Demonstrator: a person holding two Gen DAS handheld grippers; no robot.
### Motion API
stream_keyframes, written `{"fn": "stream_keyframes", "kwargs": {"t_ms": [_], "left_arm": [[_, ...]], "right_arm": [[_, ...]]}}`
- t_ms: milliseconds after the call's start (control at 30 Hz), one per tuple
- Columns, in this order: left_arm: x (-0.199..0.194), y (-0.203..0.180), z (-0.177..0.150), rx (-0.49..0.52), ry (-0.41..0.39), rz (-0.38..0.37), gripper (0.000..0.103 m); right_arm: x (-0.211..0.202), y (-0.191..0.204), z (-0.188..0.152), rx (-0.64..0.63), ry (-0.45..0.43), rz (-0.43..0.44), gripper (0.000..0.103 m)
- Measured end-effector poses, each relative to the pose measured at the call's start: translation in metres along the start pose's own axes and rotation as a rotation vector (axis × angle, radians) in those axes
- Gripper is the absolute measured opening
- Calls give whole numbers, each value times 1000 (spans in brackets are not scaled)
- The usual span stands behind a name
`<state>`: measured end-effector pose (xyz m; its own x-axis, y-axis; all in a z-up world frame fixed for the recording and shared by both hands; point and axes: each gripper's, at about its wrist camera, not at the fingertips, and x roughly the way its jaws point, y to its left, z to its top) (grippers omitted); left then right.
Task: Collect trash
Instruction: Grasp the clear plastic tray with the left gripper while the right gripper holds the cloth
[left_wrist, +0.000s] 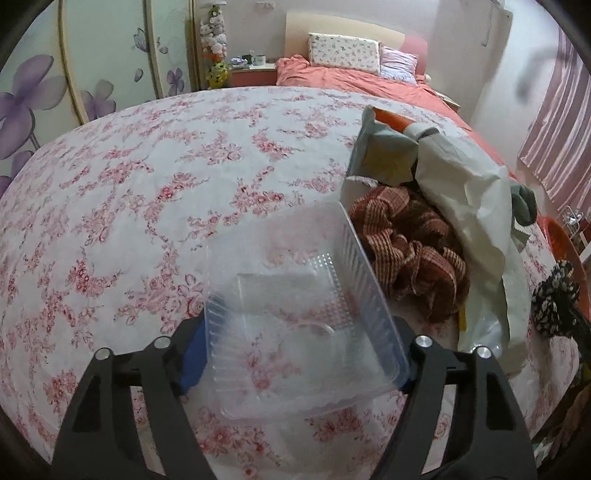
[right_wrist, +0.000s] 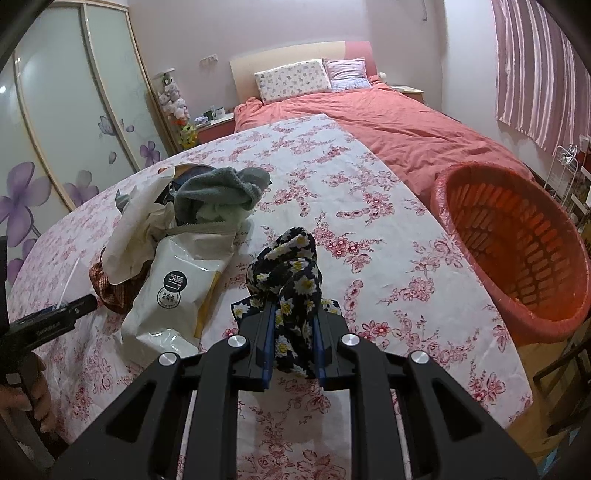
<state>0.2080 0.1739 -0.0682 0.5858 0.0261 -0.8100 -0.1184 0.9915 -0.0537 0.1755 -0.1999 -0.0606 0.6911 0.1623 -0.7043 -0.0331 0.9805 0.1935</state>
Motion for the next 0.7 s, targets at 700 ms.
{"fn": "stream_keyframes", "kwargs": {"t_ms": [700], "left_arm": [[-113, -111, 27, 180, -246, -168, 71]], "right_arm": [[-76, -47, 32, 8, -211, -66, 17]]}}
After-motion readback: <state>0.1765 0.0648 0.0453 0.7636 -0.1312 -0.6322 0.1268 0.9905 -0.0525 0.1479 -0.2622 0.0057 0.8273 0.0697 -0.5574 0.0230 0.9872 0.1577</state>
